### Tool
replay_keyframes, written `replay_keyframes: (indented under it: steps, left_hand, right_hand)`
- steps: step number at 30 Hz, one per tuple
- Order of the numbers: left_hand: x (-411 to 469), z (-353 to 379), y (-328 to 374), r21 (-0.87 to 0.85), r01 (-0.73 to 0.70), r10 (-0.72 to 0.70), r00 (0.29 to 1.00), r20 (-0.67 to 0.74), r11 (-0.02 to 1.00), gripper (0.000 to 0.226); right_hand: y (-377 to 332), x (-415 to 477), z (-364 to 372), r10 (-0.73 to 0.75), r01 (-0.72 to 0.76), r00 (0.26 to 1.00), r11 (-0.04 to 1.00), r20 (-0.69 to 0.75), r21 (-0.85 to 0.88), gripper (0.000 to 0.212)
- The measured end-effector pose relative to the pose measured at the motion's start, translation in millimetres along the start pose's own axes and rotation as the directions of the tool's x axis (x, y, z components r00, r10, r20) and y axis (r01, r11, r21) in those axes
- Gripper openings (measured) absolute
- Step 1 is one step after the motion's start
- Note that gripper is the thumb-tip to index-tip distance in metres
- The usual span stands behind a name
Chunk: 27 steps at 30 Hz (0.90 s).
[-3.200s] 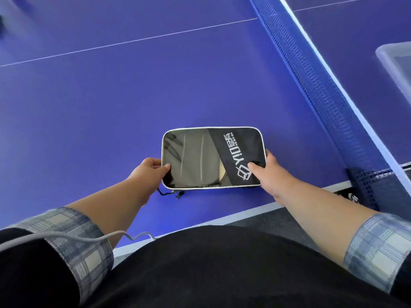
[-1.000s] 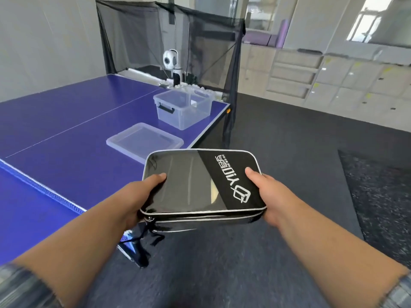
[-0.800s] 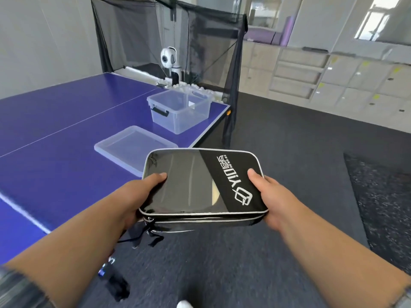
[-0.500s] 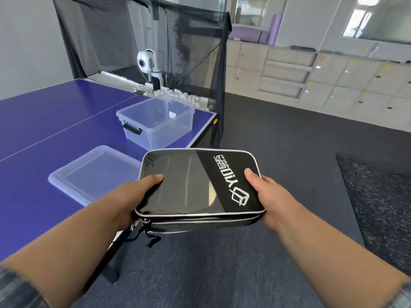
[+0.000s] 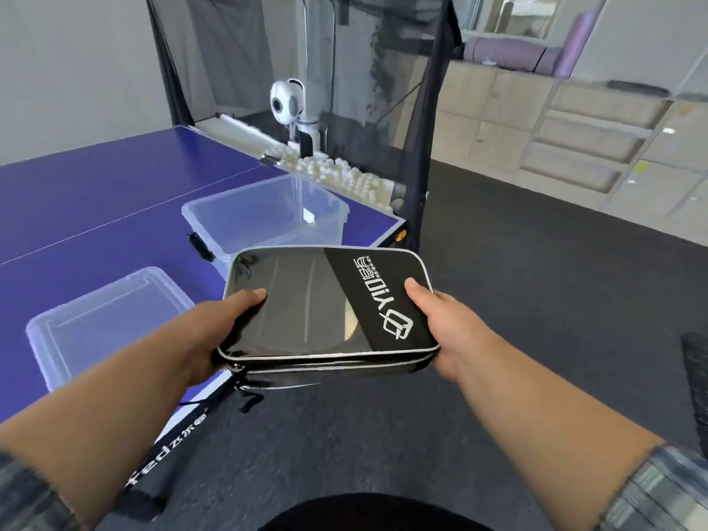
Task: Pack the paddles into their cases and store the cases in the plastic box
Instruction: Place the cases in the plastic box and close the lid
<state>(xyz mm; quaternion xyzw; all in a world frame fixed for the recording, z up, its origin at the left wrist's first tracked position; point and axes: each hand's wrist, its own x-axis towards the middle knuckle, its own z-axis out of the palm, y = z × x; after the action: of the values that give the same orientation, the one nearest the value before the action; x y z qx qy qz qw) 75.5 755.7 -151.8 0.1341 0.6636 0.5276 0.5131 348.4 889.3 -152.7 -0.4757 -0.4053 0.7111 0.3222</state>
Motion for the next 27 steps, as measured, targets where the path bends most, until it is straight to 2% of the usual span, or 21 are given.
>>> replay_keyframes:
  steps: [5, 10, 13, 19, 22, 27]
  left_hand:
    - [35.8, 18.3, 19.3, -0.111, -0.026, 0.009, 0.989, -0.149, 0.993, 0.036]
    - [75.3, -5.2, 45.0, -0.175, -0.044, -0.007, 0.959, -0.282, 0.984, 0.042]
    - [110.7, -23.8, 79.6, -0.173, -0.065, 0.003, 0.942, -0.337, 0.983, 0.044]
    - [205.1, -36.0, 154.7, -0.239, -0.076, 0.006, 0.96, -0.281, 0.968, 0.034]
    - [258.0, -37.4, 188.8, -0.29, -0.076, -0.012, 0.957, -0.288, 0.954, 0.028]
    - [343.5, -41.3, 202.2, -0.317, -0.048, -0.062, 0.943, -0.326, 0.947, 0.022]
  right_hand:
    - [-48.6, 95.6, 8.8, 0.074, -0.057, 0.985, 0.993, 0.159, -0.108, 0.048]
    - [-69.2, 176.8, 67.0, 0.177, -0.134, 0.947, 0.976, 0.267, -0.17, 0.048]
    - [-84.3, 226.0, 105.3, 0.161, -0.096, 0.933, 0.974, 0.323, -0.207, 0.05]
    - [-128.9, 332.8, 163.8, 0.068, -0.008, 0.943, 0.983, 0.326, -0.182, 0.056]
    - [-142.8, 386.2, 185.3, 0.03, 0.025, 0.946, 0.986, 0.322, -0.163, 0.045]
    - [-142.2, 481.9, 215.7, 0.054, 0.063, 0.935, 0.948, 0.352, -0.313, 0.038]
